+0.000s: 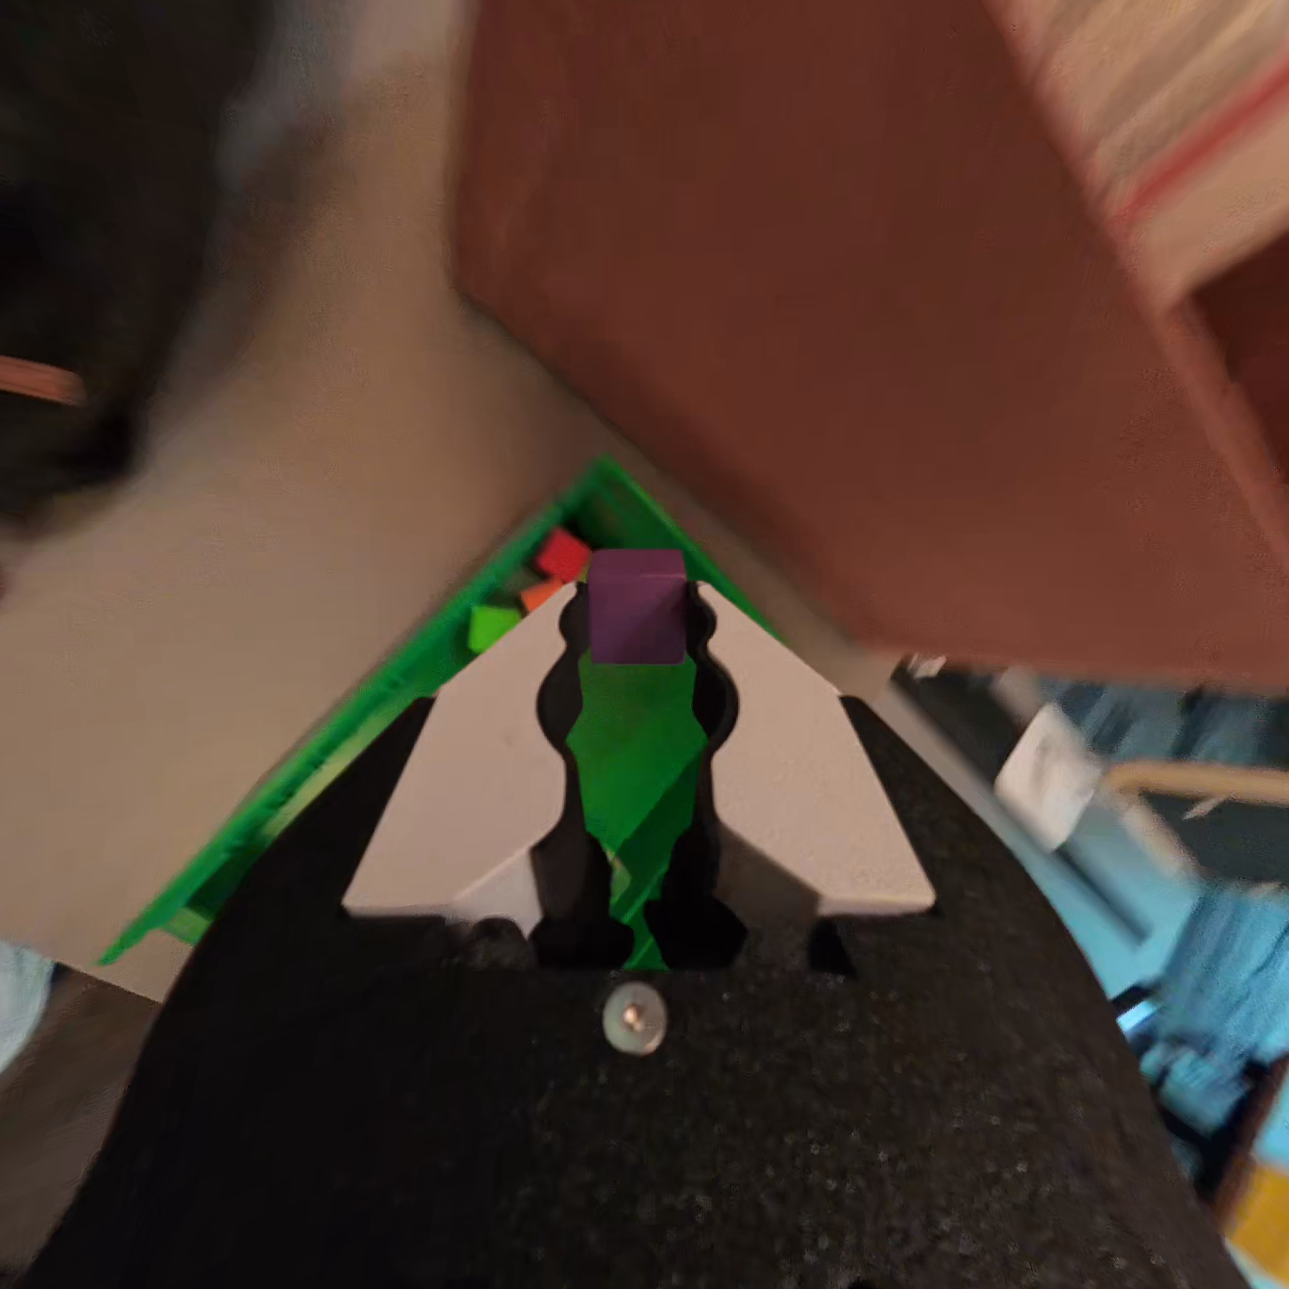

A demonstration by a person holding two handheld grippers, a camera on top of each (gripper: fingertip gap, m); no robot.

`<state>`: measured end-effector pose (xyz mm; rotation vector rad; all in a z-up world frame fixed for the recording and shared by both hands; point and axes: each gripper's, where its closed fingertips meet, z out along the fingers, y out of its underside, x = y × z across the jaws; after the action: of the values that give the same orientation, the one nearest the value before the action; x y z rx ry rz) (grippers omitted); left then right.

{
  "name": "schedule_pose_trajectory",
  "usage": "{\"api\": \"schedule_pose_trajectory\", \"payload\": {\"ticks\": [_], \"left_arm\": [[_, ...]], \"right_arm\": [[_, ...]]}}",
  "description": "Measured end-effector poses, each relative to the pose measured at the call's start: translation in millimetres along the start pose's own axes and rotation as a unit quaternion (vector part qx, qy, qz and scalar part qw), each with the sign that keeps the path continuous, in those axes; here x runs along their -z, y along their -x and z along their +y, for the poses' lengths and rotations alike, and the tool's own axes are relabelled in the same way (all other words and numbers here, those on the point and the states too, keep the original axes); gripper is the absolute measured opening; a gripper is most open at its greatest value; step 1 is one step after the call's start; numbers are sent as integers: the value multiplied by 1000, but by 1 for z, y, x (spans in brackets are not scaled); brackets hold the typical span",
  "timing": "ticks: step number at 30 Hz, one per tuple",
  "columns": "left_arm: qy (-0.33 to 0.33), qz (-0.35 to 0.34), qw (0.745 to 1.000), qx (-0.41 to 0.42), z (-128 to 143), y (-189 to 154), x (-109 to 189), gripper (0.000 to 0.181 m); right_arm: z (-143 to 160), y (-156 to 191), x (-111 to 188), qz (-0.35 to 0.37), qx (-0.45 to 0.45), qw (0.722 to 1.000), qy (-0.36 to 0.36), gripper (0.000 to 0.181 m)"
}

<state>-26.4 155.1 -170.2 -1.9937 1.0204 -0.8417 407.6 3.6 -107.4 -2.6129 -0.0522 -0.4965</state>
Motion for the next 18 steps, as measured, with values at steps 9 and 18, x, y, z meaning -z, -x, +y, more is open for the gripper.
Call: {"api": "schedule_pose_trajectory", "payload": {"ticks": [9, 18], "left_arm": [[13, -37, 999, -16, -20, -38, -63, 39], [14, -151, 988, -21, -19, -36, -89, 58]], "right_arm": [[132, -24, -116, 8, -254, 960, 118, 26], [157, -22, -157, -15, -299, 940, 163, 27]]}}
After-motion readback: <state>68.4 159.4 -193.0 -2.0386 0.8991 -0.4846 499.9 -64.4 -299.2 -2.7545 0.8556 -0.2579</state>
